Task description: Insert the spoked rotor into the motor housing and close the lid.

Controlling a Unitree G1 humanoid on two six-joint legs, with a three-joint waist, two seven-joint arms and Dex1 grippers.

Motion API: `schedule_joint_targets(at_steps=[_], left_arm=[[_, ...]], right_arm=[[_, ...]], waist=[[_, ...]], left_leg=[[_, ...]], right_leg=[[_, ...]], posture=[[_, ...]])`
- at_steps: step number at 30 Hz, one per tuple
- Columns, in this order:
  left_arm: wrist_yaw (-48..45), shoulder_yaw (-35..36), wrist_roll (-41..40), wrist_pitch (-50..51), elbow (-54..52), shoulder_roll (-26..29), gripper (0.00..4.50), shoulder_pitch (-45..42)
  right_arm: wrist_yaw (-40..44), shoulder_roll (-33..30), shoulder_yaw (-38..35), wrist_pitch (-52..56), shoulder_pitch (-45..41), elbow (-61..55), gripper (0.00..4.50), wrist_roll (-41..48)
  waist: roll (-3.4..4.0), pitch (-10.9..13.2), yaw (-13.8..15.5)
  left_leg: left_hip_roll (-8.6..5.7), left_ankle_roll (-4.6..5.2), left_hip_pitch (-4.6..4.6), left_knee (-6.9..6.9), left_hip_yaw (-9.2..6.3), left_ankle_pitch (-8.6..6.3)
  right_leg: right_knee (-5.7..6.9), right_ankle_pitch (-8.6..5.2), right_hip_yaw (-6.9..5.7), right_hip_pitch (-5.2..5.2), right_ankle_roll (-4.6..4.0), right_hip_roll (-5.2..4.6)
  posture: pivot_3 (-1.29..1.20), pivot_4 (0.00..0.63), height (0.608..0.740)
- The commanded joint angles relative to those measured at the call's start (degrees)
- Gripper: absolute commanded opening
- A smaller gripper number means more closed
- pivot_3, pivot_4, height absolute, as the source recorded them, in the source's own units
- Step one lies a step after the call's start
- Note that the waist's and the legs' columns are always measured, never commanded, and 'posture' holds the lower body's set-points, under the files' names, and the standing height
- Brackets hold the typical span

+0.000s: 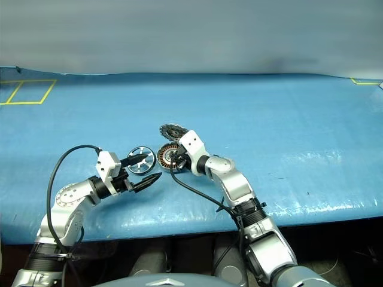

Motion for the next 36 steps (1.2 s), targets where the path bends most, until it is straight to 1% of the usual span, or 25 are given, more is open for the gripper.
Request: schedule_joint_targets(at_steps=[1, 2, 4, 7, 9, 11, 13, 14, 26, 29, 34, 35, 36], left_arm=[[0.4, 0.4, 0.2, -1.2, -0.9, -0.1, 4.50, 0.0], [0.5, 0.4, 0.2, -1.2, -0.9, -0.1, 4.50, 0.1], [0.5, 0.4, 0.2, -1.2, -0.9, -0.1, 4.50, 0.1], [0.7, 0.3, 0.3, -1.3, -0.8, -0.2, 4.50, 0.3], [0.9, 0.3, 0.3, -1.4, -0.7, -0.2, 4.50, 0.3], [0.9, 0.2, 0.3, -1.4, -0.7, -0.2, 4.50, 0.4], [1.0, 0.1, 0.4, -1.5, -0.6, -0.2, 4.50, 0.4], [1.1, 0.1, 0.4, -1.5, -0.6, -0.2, 4.50, 0.4], [1.1, -0.2, 0.9, -2.1, 0.3, -0.2, 4.50, -0.2], [1.0, -0.3, 1.2, -2.3, 0.5, -0.3, 4.50, -0.4], [0.9, -0.3, 1.5, -2.5, 0.8, -0.4, 4.50, -0.5], [1.0, -0.3, 1.6, -2.6, 0.8, -0.4, 4.50, -0.5], [1.0, -0.3, 1.7, -2.6, 0.7, -0.4, 4.50, -0.5]], right_arm=[[0.4, 0.2, -0.2, -0.5, -1.0, -0.7, 0.74, -0.3], [0.6, 0.1, -0.1, -0.4, -1.0, -0.8, 0.74, -0.4], [0.8, 0.1, -0.1, -0.4, -0.9, -1.0, 1.49, -0.6], [0.8, 0.3, -0.2, -0.5, -0.8, -1.2, 2.37, -0.7], [0.6, 0.5, -0.3, -0.7, -0.7, -1.4, 3.09, -0.8], [0.5, 0.7, -0.3, -0.7, -0.7, -1.6, 3.70, -0.8], [0.3, 0.9, -0.6, -0.7, -0.6, -2.0, 4.41, -0.6], [0.4, 0.9, -0.7, -0.6, -0.5, -2.2, 4.46, -0.4], [1.0, 1.8, -1.5, 2.1, 1.2, -6.4, 4.46, 2.1], [0.7, 1.9, -1.8, 2.2, 1.3, -6.2, 3.85, 2.5], [-0.2, 2.3, -2.4, 2.0, 0.8, -5.3, 2.24, 2.7], [-0.6, 2.4, -2.6, 1.9, 0.7, -4.8, 1.83, 2.5], [-0.9, 2.5, -2.7, 1.9, 0.5, -4.6, 1.52, 2.4]], waist=[[0.00, 0.0, 0.0], [0.00, 0.0, 0.0], [0.00, 0.0, 0.0], [0.00, 0.0, 0.0], [0.00, 0.0, 0.0], [0.00, 0.0, 0.0], [0.00, 0.0, 0.0], [0.00, 0.0, 0.0], [0.00, 0.0, 0.0], [0.00, 0.0, -0.1], [0.00, 0.0, -0.1], [0.00, 0.0, -0.1], [0.00, 0.0, -0.1]], left_leg=[[0.00, 0.00, 0.00, 0.00, 0.00, 0.00], [0.00, 0.00, 0.00, 0.00, 0.00, 0.00], [0.00, 0.00, 0.00, 0.00, 0.00, 0.00], [0.00, 0.00, 0.01, 0.00, 0.00, 0.00], [0.00, 0.00, 0.01, 0.00, 0.00, 0.00], [0.00, 0.00, 0.01, 0.00, 0.00, 0.00], [0.00, 0.00, 0.01, 0.01, 0.00, 0.00], [0.00, 0.00, 0.01, 0.01, 0.00, 0.00], [0.01, -0.01, 0.01, 0.00, 0.00, 0.00], [0.01, -0.01, 0.01, 0.00, 0.00, 0.00], [0.01, -0.01, 0.00, 0.00, 0.00, 0.00], [0.01, -0.01, 0.00, 0.00, -0.01, 0.00], [0.01, -0.01, 0.00, -0.01, 0.00, 0.00]], right_leg=[[0.00, 0.00, 0.00, 0.00, 0.00, 0.00], [0.00, 0.00, 0.00, 0.00, 0.00, 0.00], [0.00, 0.00, 0.00, 0.00, 0.00, 0.00], [0.00, 0.00, 0.00, 0.01, 0.00, 0.00], [0.00, 0.00, 0.00, 0.01, 0.00, 0.00], [0.00, 0.00, 0.00, 0.01, 0.00, 0.00], [0.00, 0.00, 0.00, 0.01, 0.00, 0.00], [0.01, 0.00, 0.00, 0.01, 0.00, 0.00], [0.01, 0.00, 0.00, 0.00, -0.01, 0.01], [0.01, 0.00, 0.00, 0.00, -0.01, 0.02], [0.01, 0.00, 0.00, 0.00, 0.00, 0.02], [0.01, 0.00, 0.00, 0.00, 0.00, 0.02], [0.01, 0.00, 0.00, -0.01, 0.00, 0.02]], posture=[[0.00, 0.150, 0.740], [0.00, 0.150, 0.740], [0.00, 0.150, 0.740], [0.00, 0.150, 0.740], [0.00, 0.150, 0.740], [0.00, 0.150, 0.740], [0.00, 0.150, 0.740], [0.00, 0.150, 0.740], [0.00, 0.150, 0.740], [0.00, 0.150, 0.740], [0.00, 0.150, 0.740], [0.00, 0.150, 0.740], [0.00, 0.150, 0.740]])
